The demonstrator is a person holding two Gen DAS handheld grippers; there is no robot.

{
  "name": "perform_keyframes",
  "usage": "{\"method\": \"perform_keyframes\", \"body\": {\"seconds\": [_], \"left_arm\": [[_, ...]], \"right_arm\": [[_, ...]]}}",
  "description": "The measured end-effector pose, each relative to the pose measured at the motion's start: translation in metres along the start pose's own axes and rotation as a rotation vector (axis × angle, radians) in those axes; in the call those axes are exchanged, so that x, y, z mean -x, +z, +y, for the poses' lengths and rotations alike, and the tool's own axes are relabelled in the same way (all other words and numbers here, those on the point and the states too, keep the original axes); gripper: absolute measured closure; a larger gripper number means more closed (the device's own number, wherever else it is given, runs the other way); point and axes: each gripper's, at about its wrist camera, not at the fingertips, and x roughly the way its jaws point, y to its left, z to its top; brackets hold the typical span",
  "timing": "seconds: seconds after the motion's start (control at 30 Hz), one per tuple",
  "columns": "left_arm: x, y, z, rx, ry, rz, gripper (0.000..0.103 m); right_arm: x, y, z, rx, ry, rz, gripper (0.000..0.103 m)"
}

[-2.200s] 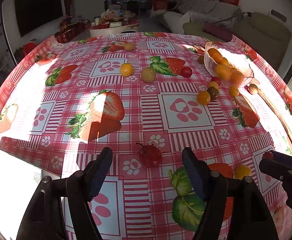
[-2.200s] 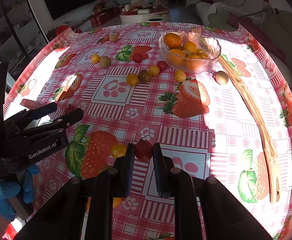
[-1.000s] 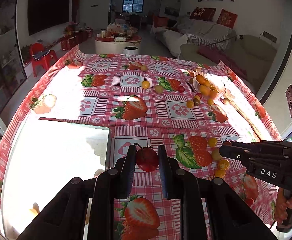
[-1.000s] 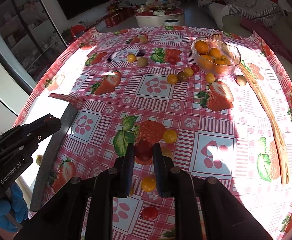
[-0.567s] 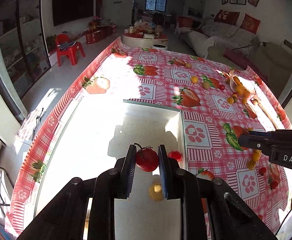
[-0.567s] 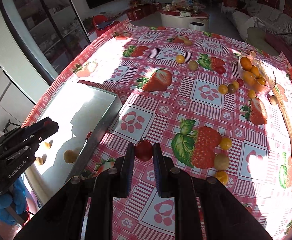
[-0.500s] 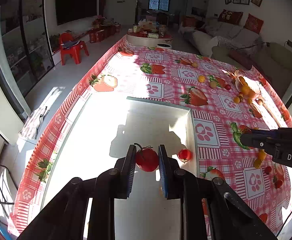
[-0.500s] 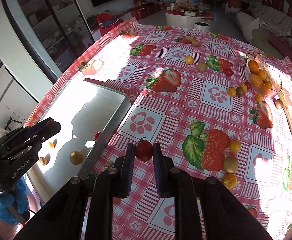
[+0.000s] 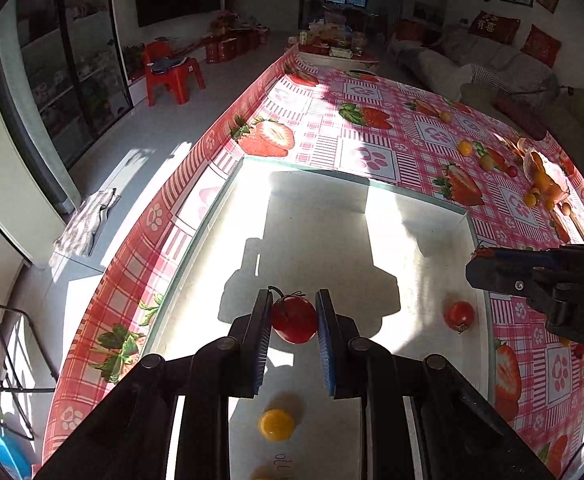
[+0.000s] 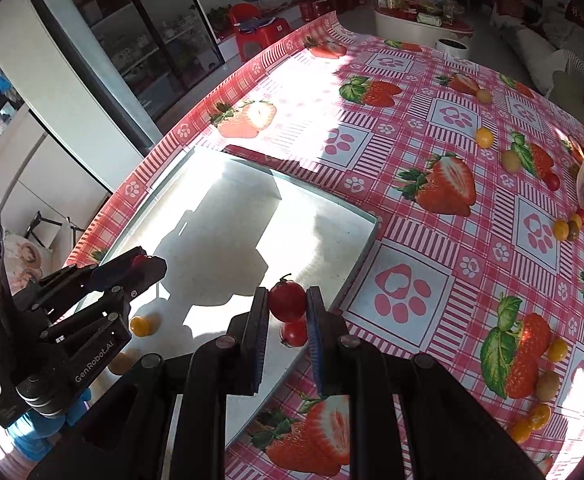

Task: Organize fruits
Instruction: 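Open both grippers to drop the tomatoes into the tray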

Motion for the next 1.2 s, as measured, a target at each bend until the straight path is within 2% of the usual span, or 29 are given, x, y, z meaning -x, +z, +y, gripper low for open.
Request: {"method": "perform_keyframes", "body": {"seconds": [0.43, 0.7, 0.73, 0.77, 0.8, 0.83, 0.87, 0.9, 0.93, 0.97, 1.0, 1.03, 1.07, 1.2], "left_arm": [[-0.018, 0.002, -0.001, -0.018, 0.016, 0.048, 0.080], [-0.021, 0.001, -0.002, -0.024, 0.034, 0.069, 0.077], [-0.020, 0.001, 0.000, -0.021, 0.033, 0.068, 0.062], [-0.019, 0.002, 0.000, -0.017, 0.037, 0.059, 0.034], [-0.016, 0.002, 0.001, -0.014, 0.049, 0.034, 0.023], [-0.010, 0.002, 0.001, -0.013, 0.057, 0.001, 0.019], [-0.007, 0.003, 0.001, -0.014, 0.051, -0.014, 0.019], [-0.005, 0.004, 0.001, -0.014, 0.039, -0.014, 0.019], [-0.004, 0.005, 0.001, -0.013, 0.037, -0.010, 0.019], [-0.003, 0.006, 0.001, -0.013, 0.043, -0.007, 0.019], [-0.002, 0.006, 0.001, -0.014, 0.048, -0.007, 0.019], [-0.001, 0.006, 0.001, -0.013, 0.051, -0.008, 0.019], [0.001, 0.005, 0.001, -0.012, 0.050, -0.006, 0.019], [0.009, 0.002, -0.004, -0.013, 0.040, -0.002, 0.019]], "right_arm": [[-0.052, 0.012, -0.002, -0.021, 0.003, 0.090, 0.083], [-0.061, 0.015, 0.004, -0.002, -0.012, 0.105, 0.082], [-0.061, 0.015, 0.004, -0.003, -0.008, 0.107, 0.081], [-0.061, 0.015, 0.003, -0.008, -0.001, 0.109, 0.080], [-0.060, 0.015, 0.002, -0.016, 0.007, 0.108, 0.080], [-0.058, 0.015, 0.001, -0.020, 0.011, 0.105, 0.076], [-0.055, 0.015, 0.001, -0.024, 0.014, 0.097, 0.068], [-0.051, 0.014, 0.001, -0.024, 0.015, 0.085, 0.061], [-0.047, 0.015, 0.001, -0.022, 0.023, 0.069, 0.049], [-0.041, 0.014, 0.001, -0.020, 0.028, 0.053, 0.042], [-0.035, 0.014, 0.001, -0.020, 0.023, 0.038, 0.038], [-0.029, 0.014, 0.000, -0.023, 0.014, 0.021, 0.027], [-0.021, 0.013, -0.001, -0.027, 0.022, 0.001, 0.023], [0.002, 0.006, -0.014, -0.054, 0.012, -0.041, 0.022]]}}
